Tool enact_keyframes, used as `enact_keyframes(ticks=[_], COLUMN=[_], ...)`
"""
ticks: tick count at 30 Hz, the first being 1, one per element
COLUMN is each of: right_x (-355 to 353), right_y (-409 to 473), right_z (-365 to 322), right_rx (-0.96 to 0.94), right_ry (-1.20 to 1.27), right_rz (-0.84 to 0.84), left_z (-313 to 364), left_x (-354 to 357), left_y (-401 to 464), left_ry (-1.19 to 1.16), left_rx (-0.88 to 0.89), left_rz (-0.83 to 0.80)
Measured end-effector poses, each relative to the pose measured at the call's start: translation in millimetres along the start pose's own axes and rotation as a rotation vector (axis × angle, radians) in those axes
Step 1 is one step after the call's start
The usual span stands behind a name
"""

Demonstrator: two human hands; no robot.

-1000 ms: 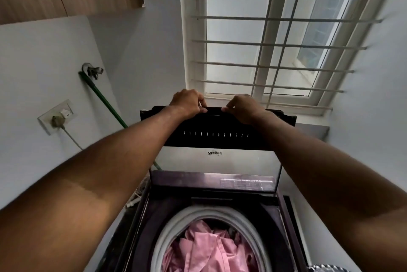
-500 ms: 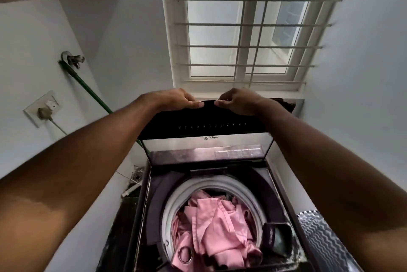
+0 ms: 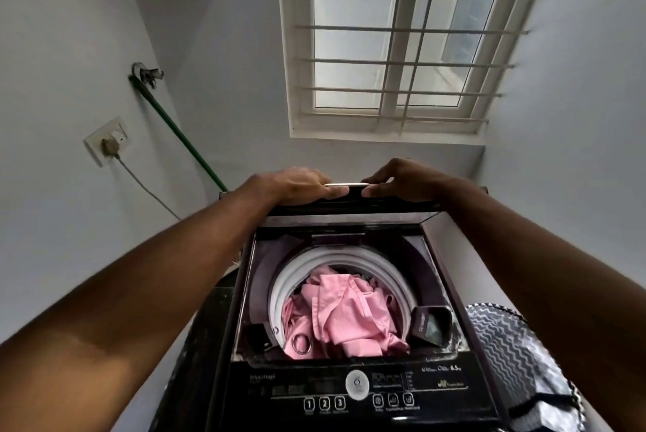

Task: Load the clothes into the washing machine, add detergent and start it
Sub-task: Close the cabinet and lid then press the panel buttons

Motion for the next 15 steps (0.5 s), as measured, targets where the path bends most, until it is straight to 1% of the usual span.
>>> enact_keyframes(ticks=[3, 6, 8, 15], right_x=[20.5, 43.2, 62.1, 119.9], right_y=[-15.3, -28.4, -34.6, -46.2], right_z=[1.3, 6.7, 11.1, 8.0], right_rx=[-0.034, -0.023, -0.003, 0.04], right_ry=[-0.003, -0.016, -0.018, -0.158], right_rz=[-0.002, -0.016, -0.044, -0.177], left_z=[2.0, 5.6, 8.6, 17.2], left_x=[25.3, 52.2, 74.2, 149.9], left_y=[-9.9, -18.7, -25.8, -40.7], left_ry=[0.02, 0.042, 0.069, 0.205], left_rx=[0.004, -0.011, -0.021, -0.039], left_rz=[0.027, 0.051, 0.064, 0.101])
Point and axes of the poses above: each hand's wrist, its own y-axis towards the middle knuckle, its own x-axis out of the palm, z = x × y, the point moved 6 cm from there along y, towards the middle knuckle, and after that the axes turned 9 degrees about -z, right-handed, at the moved point
